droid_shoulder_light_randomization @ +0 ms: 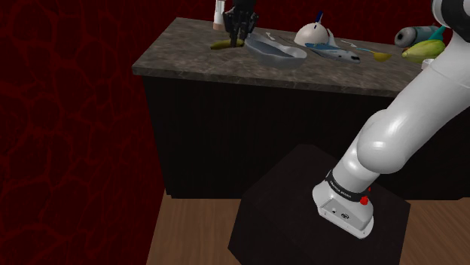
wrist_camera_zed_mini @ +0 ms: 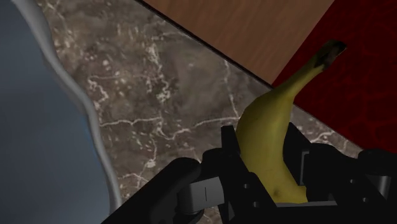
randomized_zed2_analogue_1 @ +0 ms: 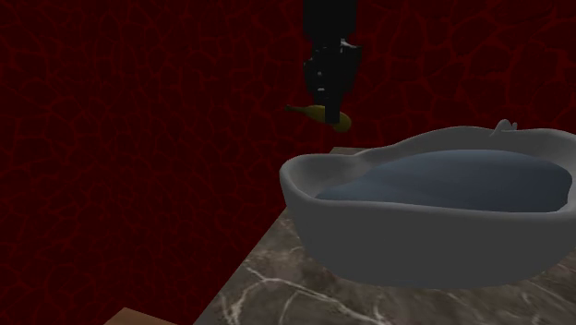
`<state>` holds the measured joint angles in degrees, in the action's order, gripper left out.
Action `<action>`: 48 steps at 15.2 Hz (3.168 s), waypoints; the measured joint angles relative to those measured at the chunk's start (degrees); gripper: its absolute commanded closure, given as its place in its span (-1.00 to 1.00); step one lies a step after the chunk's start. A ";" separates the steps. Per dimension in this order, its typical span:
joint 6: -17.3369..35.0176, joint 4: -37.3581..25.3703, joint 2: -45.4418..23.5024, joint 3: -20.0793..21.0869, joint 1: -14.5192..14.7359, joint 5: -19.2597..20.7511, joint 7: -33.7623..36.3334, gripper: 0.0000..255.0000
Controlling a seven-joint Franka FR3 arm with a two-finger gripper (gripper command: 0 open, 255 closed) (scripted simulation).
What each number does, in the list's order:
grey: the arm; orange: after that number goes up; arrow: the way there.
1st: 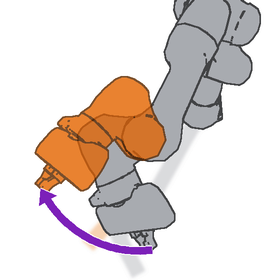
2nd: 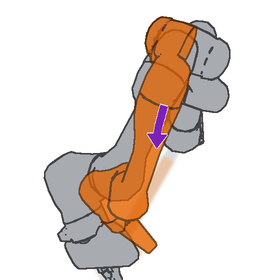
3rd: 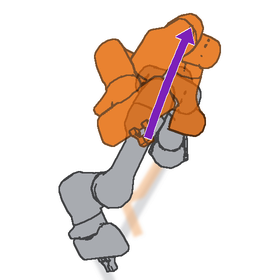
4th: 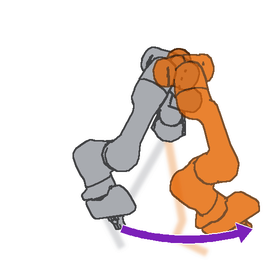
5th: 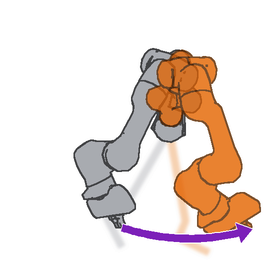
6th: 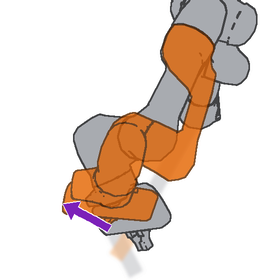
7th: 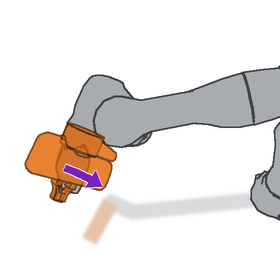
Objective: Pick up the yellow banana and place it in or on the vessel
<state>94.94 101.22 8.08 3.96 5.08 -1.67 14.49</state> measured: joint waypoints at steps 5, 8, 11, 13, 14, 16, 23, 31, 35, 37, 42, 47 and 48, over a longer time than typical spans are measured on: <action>-4.10 -5.16 -1.06 -0.03 -0.03 0.08 0.08 1.00; -6.45 -8.16 -1.72 -0.04 -0.05 0.13 0.12 1.00; -9.10 -11.73 -2.64 0.01 -0.02 0.19 0.25 1.00; -10.82 -14.20 -3.39 0.05 0.00 0.24 0.37 1.00; -11.29 -14.83 -3.54 0.03 -0.01 0.25 0.35 1.00; -11.67 -14.79 -3.20 -0.97 -0.84 0.25 -1.44 1.00; -11.67 -12.95 -1.56 -6.25 -4.95 0.51 -10.80 1.00; -11.54 -13.52 -2.54 -12.85 -9.96 0.80 -22.35 1.00; -8.79 -10.47 -2.27 -13.42 -10.41 0.90 -23.55 1.00; -7.29 -8.43 -1.72 -13.31 -10.34 0.98 -23.41 1.00; -3.10 -3.10 -0.56 -13.35 -10.42 1.17 -23.56 1.00; -1.60 -1.10 -0.04 -13.30 -10.40 1.25 -23.49 1.00; -1.57 -1.06 -0.02 -13.30 -10.40 1.25 -23.49 1.00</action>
<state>93.38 100.16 8.06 -9.34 -5.32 -0.41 -9.00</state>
